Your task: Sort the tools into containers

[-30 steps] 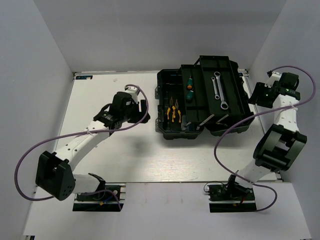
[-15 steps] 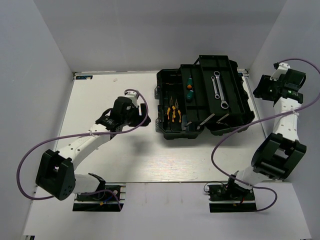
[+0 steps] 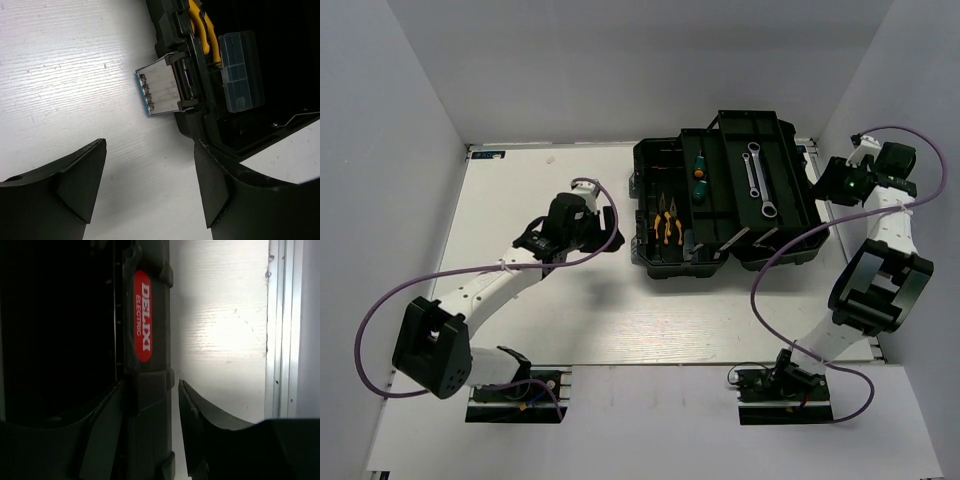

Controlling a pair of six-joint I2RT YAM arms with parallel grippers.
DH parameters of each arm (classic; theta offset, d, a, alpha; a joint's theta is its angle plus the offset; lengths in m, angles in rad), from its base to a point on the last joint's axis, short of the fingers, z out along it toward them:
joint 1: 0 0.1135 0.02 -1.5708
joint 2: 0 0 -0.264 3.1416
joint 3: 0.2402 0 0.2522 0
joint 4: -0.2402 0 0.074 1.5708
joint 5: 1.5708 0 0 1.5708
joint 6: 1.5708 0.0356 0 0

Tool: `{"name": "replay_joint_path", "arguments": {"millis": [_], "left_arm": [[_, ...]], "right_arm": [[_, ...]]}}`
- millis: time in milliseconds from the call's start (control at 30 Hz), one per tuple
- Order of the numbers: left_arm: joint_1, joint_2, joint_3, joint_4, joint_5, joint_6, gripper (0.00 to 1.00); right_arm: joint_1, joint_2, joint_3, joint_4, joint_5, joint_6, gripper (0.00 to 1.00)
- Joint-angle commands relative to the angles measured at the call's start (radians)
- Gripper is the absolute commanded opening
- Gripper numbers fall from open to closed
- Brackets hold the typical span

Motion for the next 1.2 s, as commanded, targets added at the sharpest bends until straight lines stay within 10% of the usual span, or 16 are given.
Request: {"name": "replay_joint_path", "arguments": {"millis": [0,567,1167], "left_arm": [[-0.005,0.011,0.011,0.022,0.014,-0.004,0.81],[-0.014,0.186,0.088,0.082,0.1,-0.013,0.82],[-0.032,0.478,0.339,0.064,0.182,-0.013,0.82]], "right_arm": [[0.003,0.023,0.082,-0.003,-0.097,0.012,0.52],[0.008,0.135,0.135,-0.052,-0.158,-0.029,0.51],[0.016,0.035,0.244,-0.208,-0.221,-0.075,0.0]]}}
